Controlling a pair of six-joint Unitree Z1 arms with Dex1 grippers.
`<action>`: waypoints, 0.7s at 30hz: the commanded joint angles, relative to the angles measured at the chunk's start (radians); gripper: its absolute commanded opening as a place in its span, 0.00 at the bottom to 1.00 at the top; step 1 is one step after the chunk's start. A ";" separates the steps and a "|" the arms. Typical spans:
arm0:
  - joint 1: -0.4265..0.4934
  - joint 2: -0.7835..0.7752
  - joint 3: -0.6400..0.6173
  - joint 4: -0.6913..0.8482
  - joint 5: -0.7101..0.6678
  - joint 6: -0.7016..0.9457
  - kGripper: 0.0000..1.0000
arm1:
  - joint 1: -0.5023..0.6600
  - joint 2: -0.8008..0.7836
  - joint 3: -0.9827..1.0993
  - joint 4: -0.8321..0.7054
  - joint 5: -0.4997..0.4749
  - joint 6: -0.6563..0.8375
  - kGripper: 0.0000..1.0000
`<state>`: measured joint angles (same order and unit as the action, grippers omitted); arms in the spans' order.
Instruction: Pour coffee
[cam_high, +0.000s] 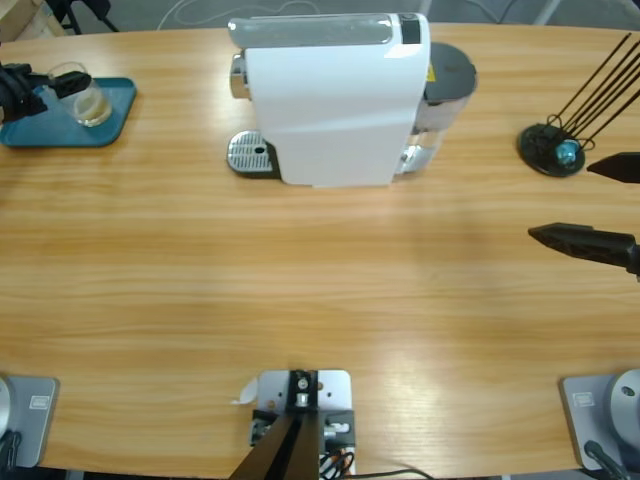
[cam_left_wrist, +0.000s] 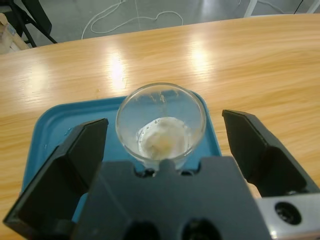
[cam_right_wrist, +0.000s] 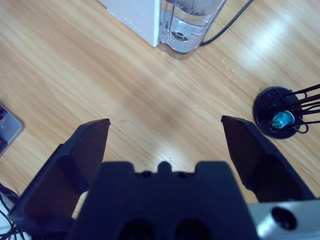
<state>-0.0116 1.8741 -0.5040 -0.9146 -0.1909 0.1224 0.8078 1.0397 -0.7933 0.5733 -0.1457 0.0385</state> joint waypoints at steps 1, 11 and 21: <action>0.004 -0.291 0.088 0.091 0.151 0.000 1.00 | 0.008 -0.033 0.027 -0.009 -0.009 -0.019 1.00; -0.302 -0.811 -0.070 0.934 0.133 -0.123 1.00 | 0.008 -0.080 0.039 -0.009 -0.060 -0.003 1.00; -0.646 -0.992 -0.184 1.378 -0.083 -0.203 1.00 | 0.008 -0.127 0.051 -0.008 -0.113 0.015 1.00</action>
<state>-0.4631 0.9503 -0.6221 0.2152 -0.1891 -0.0510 0.8081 0.9436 -0.7754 0.5697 -0.2005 0.0385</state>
